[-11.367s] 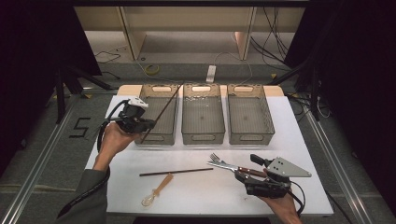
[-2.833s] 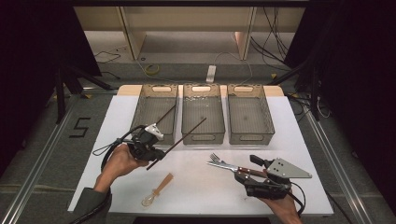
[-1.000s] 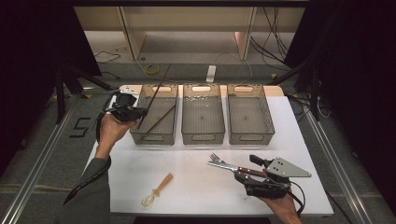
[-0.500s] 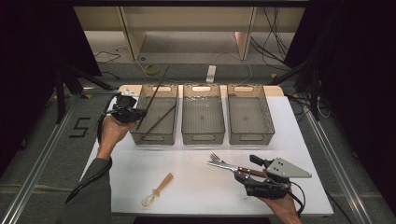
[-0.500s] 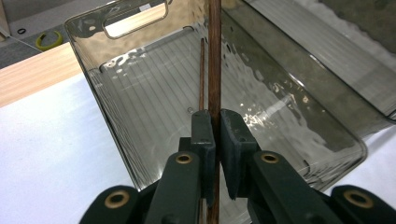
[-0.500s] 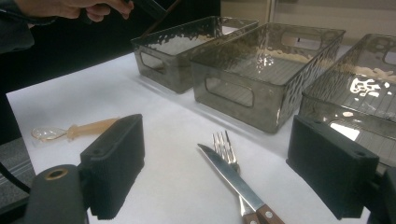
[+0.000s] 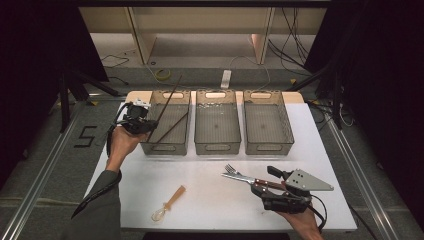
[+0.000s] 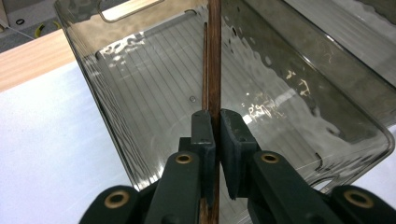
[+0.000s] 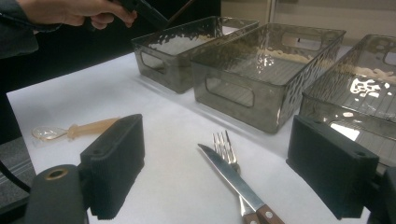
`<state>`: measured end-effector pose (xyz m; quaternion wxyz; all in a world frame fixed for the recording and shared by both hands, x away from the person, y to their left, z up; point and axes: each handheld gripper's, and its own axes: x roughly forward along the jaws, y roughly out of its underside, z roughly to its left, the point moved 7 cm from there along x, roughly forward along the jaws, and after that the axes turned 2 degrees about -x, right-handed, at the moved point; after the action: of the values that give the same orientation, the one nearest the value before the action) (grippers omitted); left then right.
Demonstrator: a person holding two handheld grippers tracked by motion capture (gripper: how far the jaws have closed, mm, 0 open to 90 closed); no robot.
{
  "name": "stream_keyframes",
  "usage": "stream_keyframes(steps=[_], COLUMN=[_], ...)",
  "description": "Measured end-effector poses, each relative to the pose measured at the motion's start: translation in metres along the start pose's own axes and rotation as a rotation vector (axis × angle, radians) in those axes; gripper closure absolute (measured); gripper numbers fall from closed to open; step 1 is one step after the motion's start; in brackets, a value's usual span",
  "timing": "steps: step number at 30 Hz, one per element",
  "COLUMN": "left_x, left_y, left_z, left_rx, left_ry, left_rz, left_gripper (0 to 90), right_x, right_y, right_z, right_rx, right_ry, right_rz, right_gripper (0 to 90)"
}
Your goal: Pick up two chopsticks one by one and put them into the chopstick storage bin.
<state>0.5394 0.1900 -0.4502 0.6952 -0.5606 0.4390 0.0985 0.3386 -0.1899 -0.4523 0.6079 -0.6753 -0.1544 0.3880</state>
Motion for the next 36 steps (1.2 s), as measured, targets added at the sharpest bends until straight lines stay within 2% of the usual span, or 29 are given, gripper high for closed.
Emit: stream_keyframes(steps=[13,22,25,28,31,36], left_x=[0.006,0.009,0.008,0.004,-0.002,-0.017], left_y=[0.006,0.013,0.012,0.011,0.007,0.001], left_z=[0.000,0.003,0.002,-0.001,-0.006,-0.016], left_rx=[0.006,-0.025,-0.056,-0.060,-0.068,-0.079], left_ry=[-0.013,-0.023,-0.012,-0.014,-0.005,0.004], left_rz=[0.033,0.053,0.043,0.044,0.035,0.020], left_gripper=[83.7,82.4,70.2,59.4,44.9,30.1], right_x=[-0.001,-0.001,-0.001,-0.001,-0.001,-0.002], right_y=[0.000,0.000,-0.001,-0.001,-0.001,-0.001], right_z=[0.000,0.000,0.001,0.001,0.000,0.001], right_rx=[-0.001,-0.001,-0.004,-0.003,-0.003,-0.004], right_ry=[0.000,-0.001,-0.003,-0.001,-0.001,-0.001], right_rz=[-0.001,-0.002,-0.003,-0.002,-0.004,-0.006], right_gripper=[19.3,19.4,19.4,19.3,19.3,19.3])
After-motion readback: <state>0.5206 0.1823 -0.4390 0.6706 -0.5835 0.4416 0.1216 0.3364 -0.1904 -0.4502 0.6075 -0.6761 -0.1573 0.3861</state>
